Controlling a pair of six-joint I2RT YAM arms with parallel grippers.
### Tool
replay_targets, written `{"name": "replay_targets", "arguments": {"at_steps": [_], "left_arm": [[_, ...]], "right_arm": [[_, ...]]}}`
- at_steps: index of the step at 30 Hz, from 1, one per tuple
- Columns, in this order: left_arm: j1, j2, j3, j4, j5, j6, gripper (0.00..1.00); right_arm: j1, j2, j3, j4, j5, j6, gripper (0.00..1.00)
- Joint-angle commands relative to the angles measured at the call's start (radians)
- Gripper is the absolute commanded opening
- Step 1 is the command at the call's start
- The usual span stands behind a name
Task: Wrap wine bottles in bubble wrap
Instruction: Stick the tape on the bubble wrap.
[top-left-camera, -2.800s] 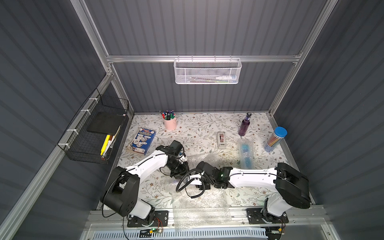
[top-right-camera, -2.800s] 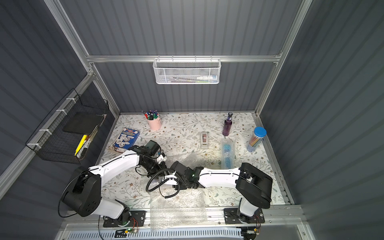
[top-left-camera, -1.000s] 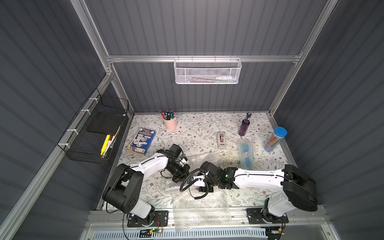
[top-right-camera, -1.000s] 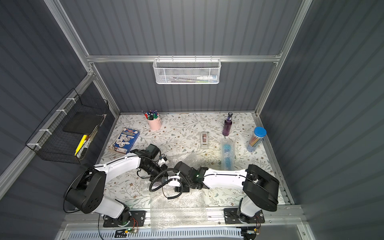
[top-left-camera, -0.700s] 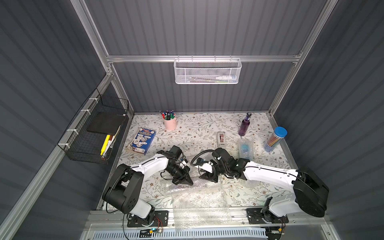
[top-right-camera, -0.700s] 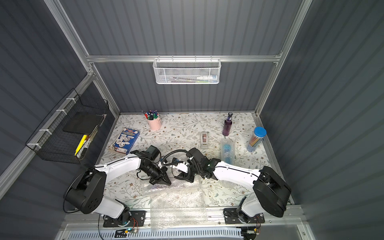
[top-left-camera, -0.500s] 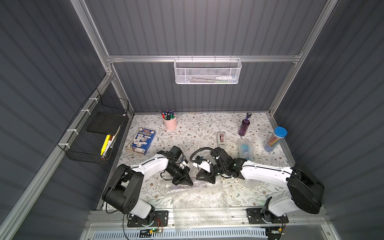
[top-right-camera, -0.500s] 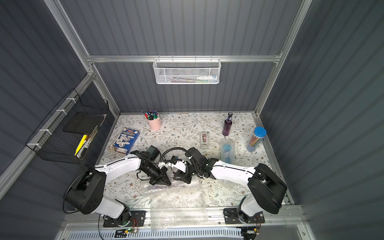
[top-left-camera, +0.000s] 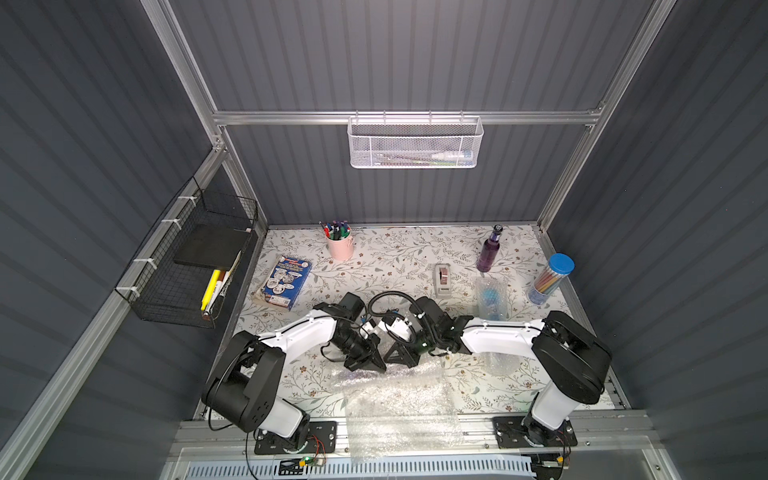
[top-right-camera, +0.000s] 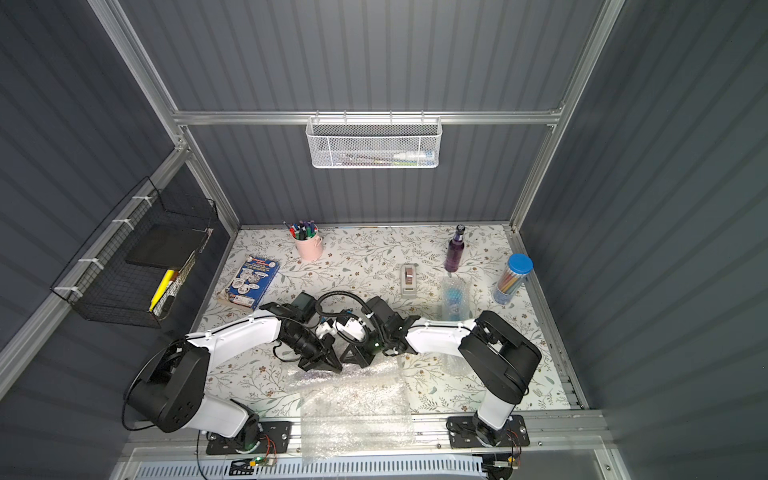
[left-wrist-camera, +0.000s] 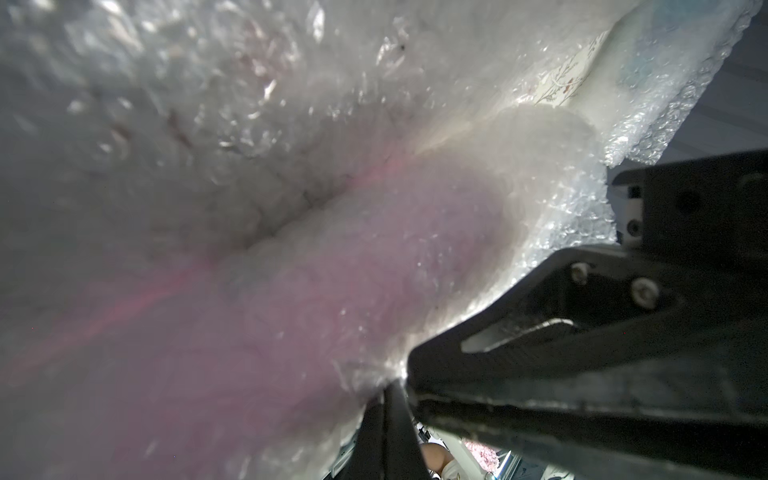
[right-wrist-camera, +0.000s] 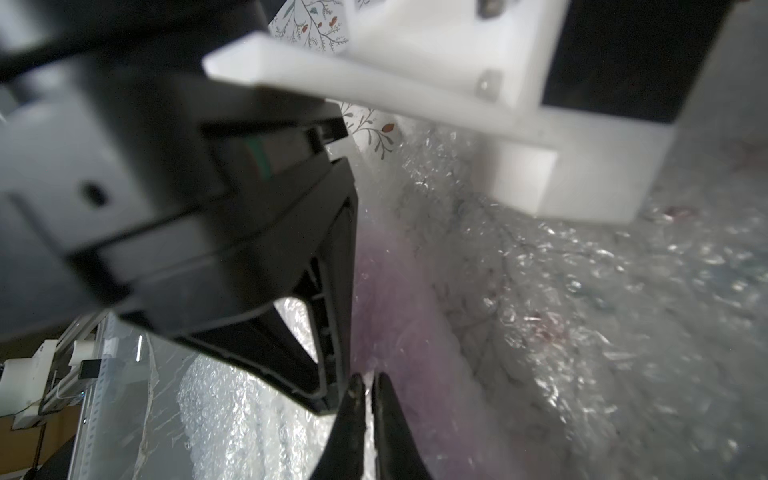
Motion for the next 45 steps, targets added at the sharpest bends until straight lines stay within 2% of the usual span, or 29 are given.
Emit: {"name": "replay_targets", "arguments": {"at_steps": [1, 10, 18, 25, 27, 31, 33, 35, 38, 42, 45], "left_arm": [[-0.003, -0.011, -0.028, -0.007, -0.102, -0.007, 0.02], [-0.001, -0.036, -0.025, 0.002, -0.075, -0.032, 0.05], [-0.002, -0.077, -0.003, -0.006, -0.061, -0.060, 0.15], [-0.002, -0.120, 0.018, -0.040, -0.054, -0.077, 0.19], [-0.002, -0.132, 0.038, -0.087, -0.075, -0.068, 0.23], [0.000, -0.161, 0.096, -0.142, -0.127, -0.072, 0.24], [-0.001, -0.185, 0.093, -0.121, -0.124, -0.099, 0.22], [-0.002, -0.213, 0.056, -0.049, -0.107, -0.163, 0.15], [-0.018, -0.263, -0.084, 0.216, -0.024, -0.342, 0.05], [-0.033, -0.284, -0.125, 0.229, -0.063, -0.352, 0.02], [-0.035, -0.290, -0.175, 0.306, -0.053, -0.387, 0.00]], "right_arm": [[0.001, 0.025, 0.041, -0.049, 0.011, 0.031, 0.10], [0.016, 0.064, 0.066, -0.135, 0.013, -0.016, 0.09], [0.016, 0.089, 0.094, -0.191, -0.028, -0.054, 0.09], [0.016, 0.095, 0.103, -0.211, -0.045, -0.077, 0.10], [0.016, 0.098, 0.105, -0.213, -0.051, -0.082, 0.10], [0.016, 0.103, 0.114, -0.223, -0.055, -0.085, 0.10], [0.016, 0.107, 0.119, -0.229, -0.055, -0.087, 0.10], [0.016, 0.111, 0.119, -0.229, -0.059, -0.088, 0.10], [0.015, 0.112, 0.124, -0.231, -0.063, -0.088, 0.10], [0.012, 0.118, 0.122, -0.228, -0.065, -0.083, 0.10], [0.010, 0.118, 0.121, -0.226, -0.066, -0.078, 0.10]]}}
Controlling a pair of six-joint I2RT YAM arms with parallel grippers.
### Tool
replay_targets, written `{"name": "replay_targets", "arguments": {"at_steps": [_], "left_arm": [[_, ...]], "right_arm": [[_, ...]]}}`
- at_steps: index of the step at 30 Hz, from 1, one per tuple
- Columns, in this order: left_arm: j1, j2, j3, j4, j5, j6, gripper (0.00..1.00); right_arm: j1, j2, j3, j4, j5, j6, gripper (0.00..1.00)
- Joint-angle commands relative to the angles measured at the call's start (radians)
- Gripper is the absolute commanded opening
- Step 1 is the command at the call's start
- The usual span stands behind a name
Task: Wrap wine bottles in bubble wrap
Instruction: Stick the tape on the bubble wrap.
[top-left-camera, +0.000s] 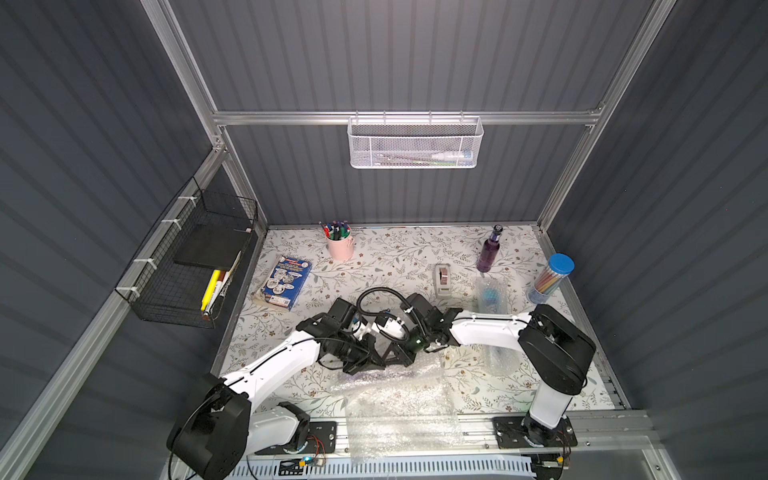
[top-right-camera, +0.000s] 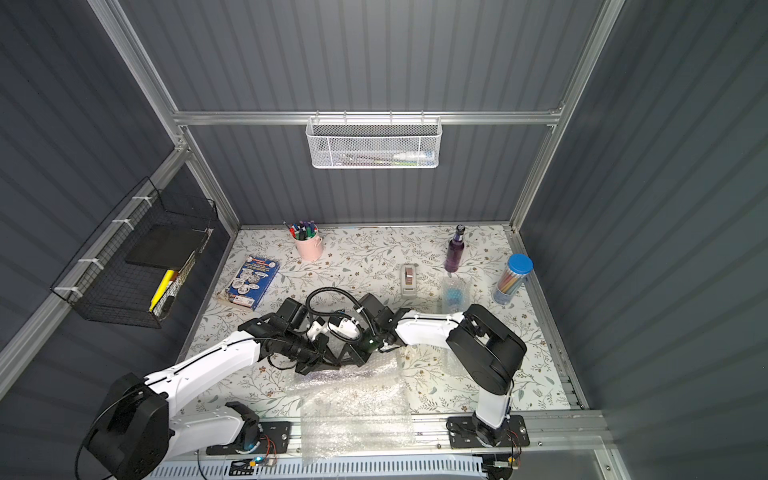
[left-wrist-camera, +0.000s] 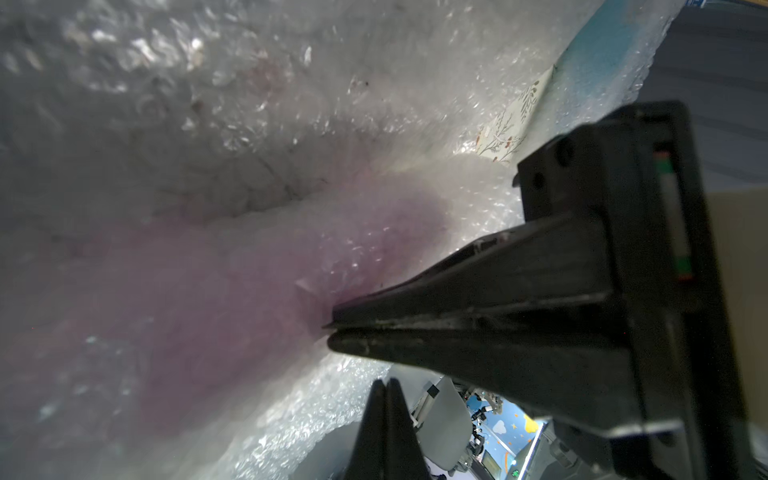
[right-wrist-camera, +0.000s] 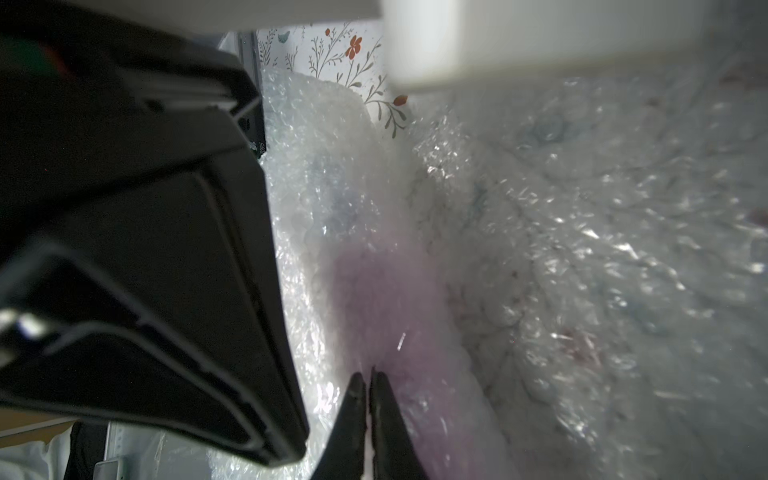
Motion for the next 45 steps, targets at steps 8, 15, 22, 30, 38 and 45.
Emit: {"name": "replay_targets", "arguments": {"at_steps": [8, 15, 22, 30, 38, 45], "left_arm": [[-0.012, -0.010, -0.106, 0.090, -0.004, -0.044, 0.00], [-0.024, 0.024, -0.130, 0.078, -0.035, -0.023, 0.00], [-0.059, -0.007, -0.125, -0.011, -0.097, -0.028, 0.00], [-0.093, -0.010, -0.156, 0.002, -0.137, -0.052, 0.00], [-0.092, 0.024, -0.120, -0.012, -0.162, -0.017, 0.00], [-0.092, 0.011, -0.107, -0.059, -0.158, 0.003, 0.00]], "right_arm": [[0.001, 0.034, -0.008, -0.054, -0.002, 0.010, 0.09], [-0.006, 0.033, -0.011, -0.050, 0.001, 0.025, 0.10], [-0.011, 0.041, -0.009, -0.045, 0.001, 0.036, 0.10], [-0.012, 0.045, -0.010, -0.041, -0.002, 0.041, 0.10], [-0.016, 0.000, -0.020, -0.019, -0.052, 0.028, 0.15], [-0.038, -0.057, 0.037, -0.074, -0.058, 0.017, 0.30]]}}
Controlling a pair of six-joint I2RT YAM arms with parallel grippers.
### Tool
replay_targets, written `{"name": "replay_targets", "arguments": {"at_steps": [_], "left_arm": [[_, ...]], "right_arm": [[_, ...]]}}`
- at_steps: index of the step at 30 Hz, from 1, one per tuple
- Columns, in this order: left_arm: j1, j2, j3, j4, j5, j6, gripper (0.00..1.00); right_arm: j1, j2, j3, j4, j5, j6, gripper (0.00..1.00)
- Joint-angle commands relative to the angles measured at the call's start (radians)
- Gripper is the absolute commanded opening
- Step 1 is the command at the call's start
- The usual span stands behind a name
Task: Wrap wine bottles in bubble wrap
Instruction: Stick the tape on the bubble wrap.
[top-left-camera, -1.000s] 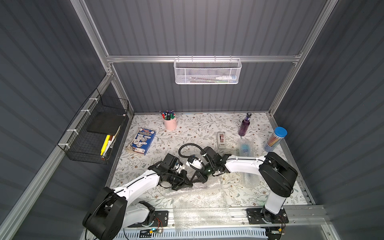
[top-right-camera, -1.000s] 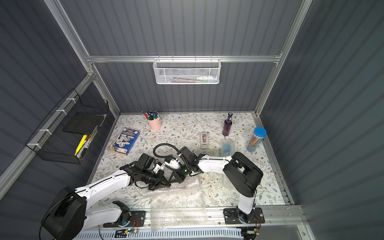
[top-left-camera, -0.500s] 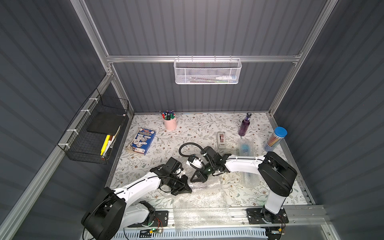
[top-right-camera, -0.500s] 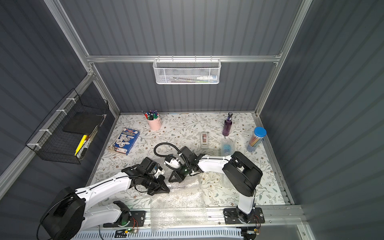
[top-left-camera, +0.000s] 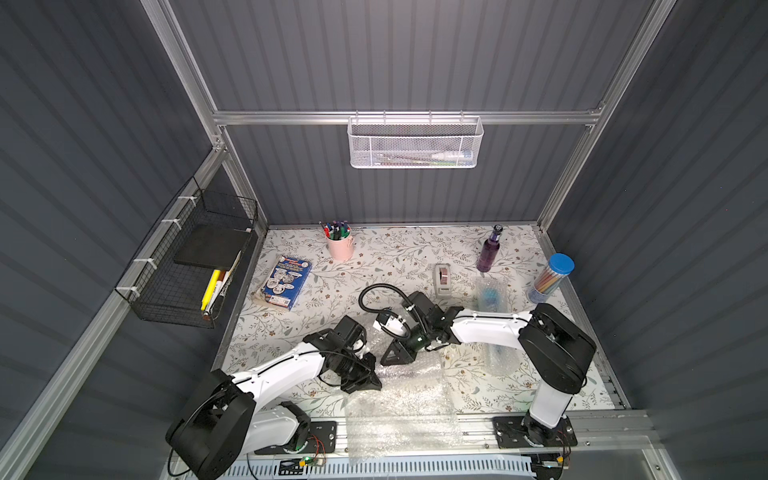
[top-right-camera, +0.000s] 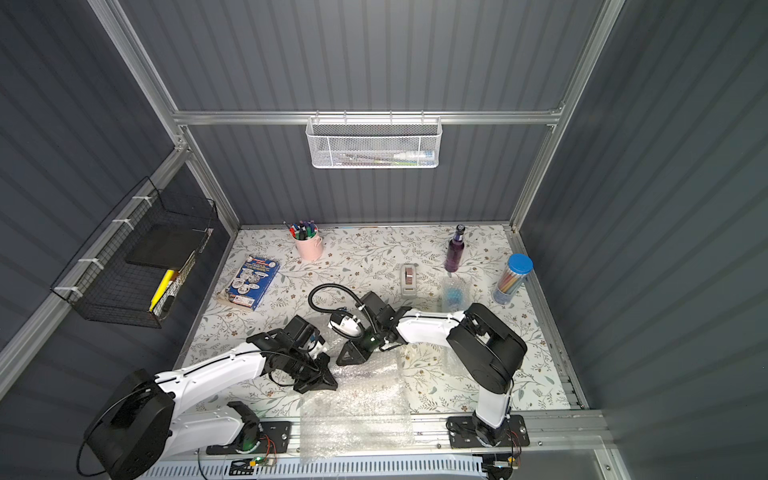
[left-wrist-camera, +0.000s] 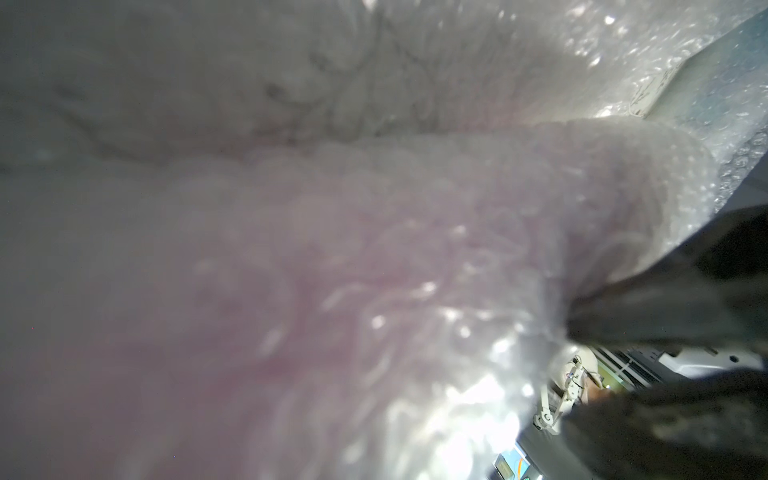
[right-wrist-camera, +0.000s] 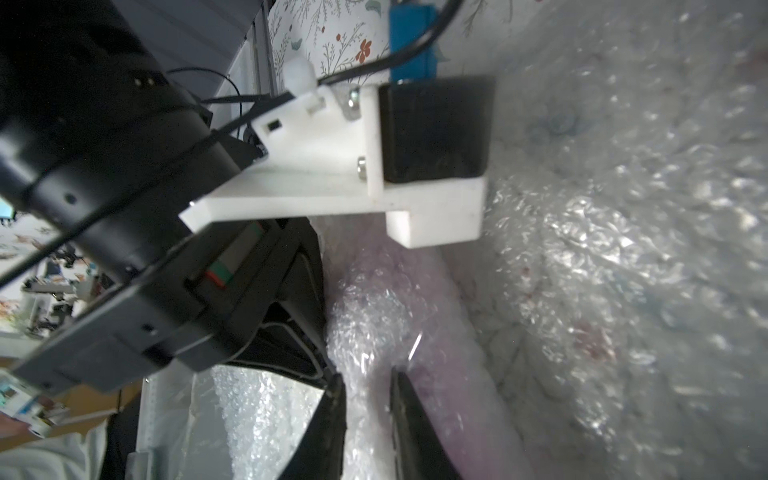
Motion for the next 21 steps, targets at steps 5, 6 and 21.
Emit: {"name": "replay_targets", "arguments": {"at_steps": [5, 6, 21], "left_arm": [[0.000, 0.002, 0.019, -0.076, -0.055, 0.037, 0.00], [0.000, 0.004, 0.020, -0.072, -0.052, 0.039, 0.00], [0.023, -0.081, 0.104, -0.219, -0.087, 0.054, 0.00]], "right_arm": [[-0.025, -0.039, 0.065, -0.060, -0.017, -0.025, 0.33], [-0.026, -0.030, 0.065, -0.048, -0.027, -0.022, 0.33], [0.006, 0.136, 0.157, -0.256, -0.115, -0.229, 0.52]]}}
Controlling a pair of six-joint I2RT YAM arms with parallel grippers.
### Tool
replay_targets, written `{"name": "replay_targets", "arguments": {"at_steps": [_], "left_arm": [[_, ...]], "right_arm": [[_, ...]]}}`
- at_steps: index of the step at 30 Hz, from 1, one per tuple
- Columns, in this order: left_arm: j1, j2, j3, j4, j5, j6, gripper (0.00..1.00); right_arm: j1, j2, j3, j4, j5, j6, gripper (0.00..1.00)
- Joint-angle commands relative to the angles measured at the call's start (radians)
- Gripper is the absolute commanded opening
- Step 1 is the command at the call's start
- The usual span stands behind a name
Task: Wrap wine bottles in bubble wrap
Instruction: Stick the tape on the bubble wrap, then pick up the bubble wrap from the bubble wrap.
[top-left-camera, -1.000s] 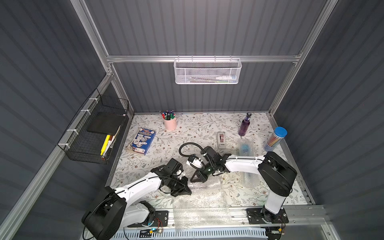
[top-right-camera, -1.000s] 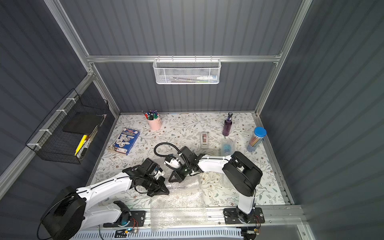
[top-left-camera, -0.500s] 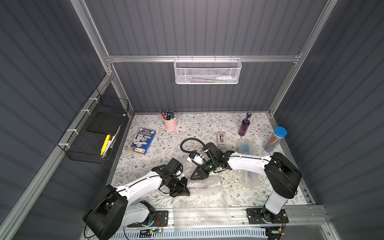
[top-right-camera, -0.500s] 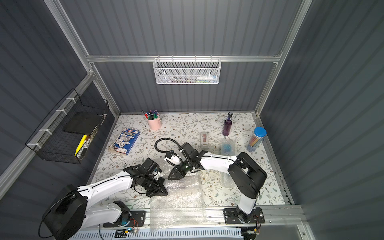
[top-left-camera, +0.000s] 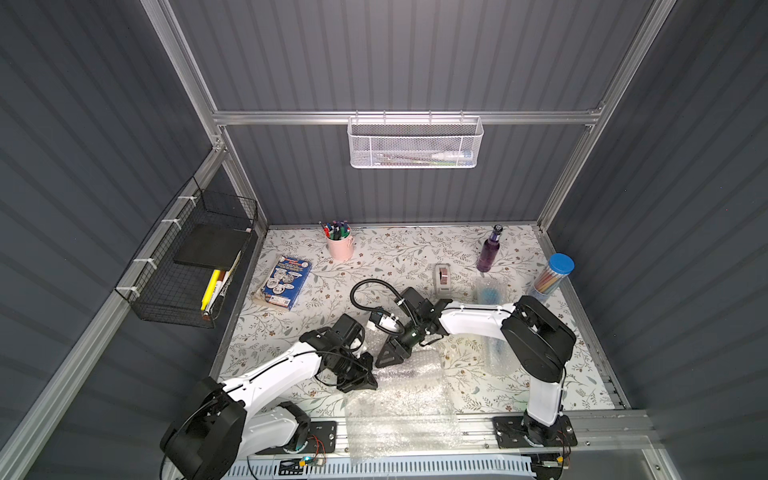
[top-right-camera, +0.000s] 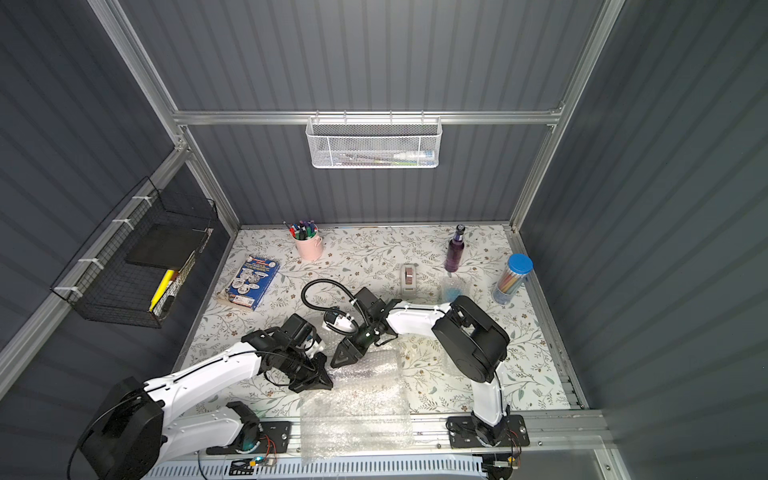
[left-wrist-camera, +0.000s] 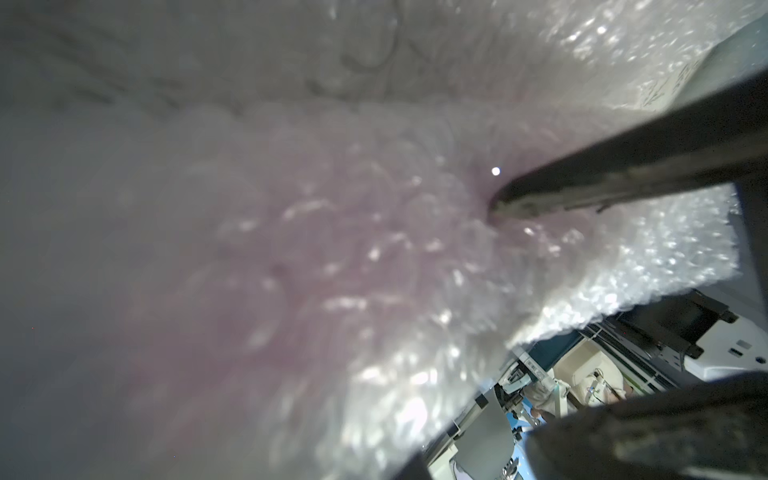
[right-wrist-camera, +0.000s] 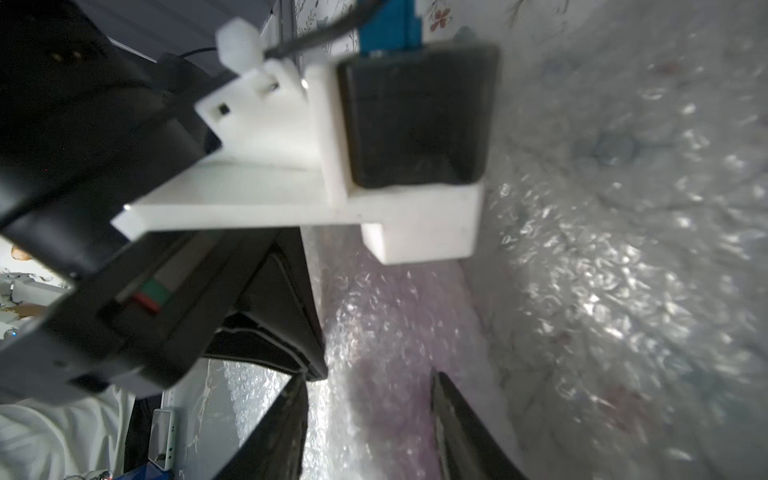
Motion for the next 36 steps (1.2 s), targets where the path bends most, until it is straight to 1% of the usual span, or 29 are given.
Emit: {"name": "replay_targets", "arguments": {"at_steps": [1, 4, 7, 10, 13, 19, 22, 24, 27, 30, 36], "left_arm": [[0.030, -0.024, 0.069, -0.108, -0.038, 0.043, 0.02], [0.080, -0.018, 0.141, -0.179, -0.041, 0.115, 0.07], [0.151, -0.017, 0.210, -0.252, -0.042, 0.190, 0.09], [0.209, -0.013, 0.270, -0.311, -0.047, 0.254, 0.10], [0.245, 0.008, 0.314, -0.344, -0.057, 0.307, 0.10], [0.321, 0.040, 0.363, -0.365, -0.064, 0.387, 0.10], [0.359, 0.053, 0.373, -0.368, -0.057, 0.423, 0.10], [0.373, 0.063, 0.379, -0.368, -0.055, 0.441, 0.10], [0.386, 0.083, 0.384, -0.352, -0.043, 0.458, 0.10], [0.394, 0.109, 0.386, -0.343, -0.041, 0.478, 0.10], [0.405, 0.140, 0.380, -0.316, -0.019, 0.500, 0.10]], "right_arm": [[0.012, -0.016, 0.010, -0.130, 0.009, -0.105, 0.53], [0.022, -0.051, 0.006, -0.153, 0.039, -0.167, 0.57], [0.041, -0.068, 0.029, -0.215, 0.084, -0.248, 0.60], [0.046, -0.119, 0.031, -0.204, 0.151, -0.277, 0.64], [0.064, -0.166, 0.013, -0.166, 0.228, -0.321, 0.70], [0.096, -0.111, 0.039, -0.170, 0.233, -0.392, 0.73], [0.108, -0.046, 0.084, -0.251, 0.280, -0.439, 0.73], [0.108, -0.025, 0.093, -0.260, 0.304, -0.453, 0.78], [0.113, -0.014, 0.101, -0.263, 0.319, -0.467, 0.78], [0.142, -0.011, 0.100, -0.299, 0.404, -0.507, 0.78], [0.205, -0.046, 0.045, -0.270, 0.652, -0.549, 0.78]]}}
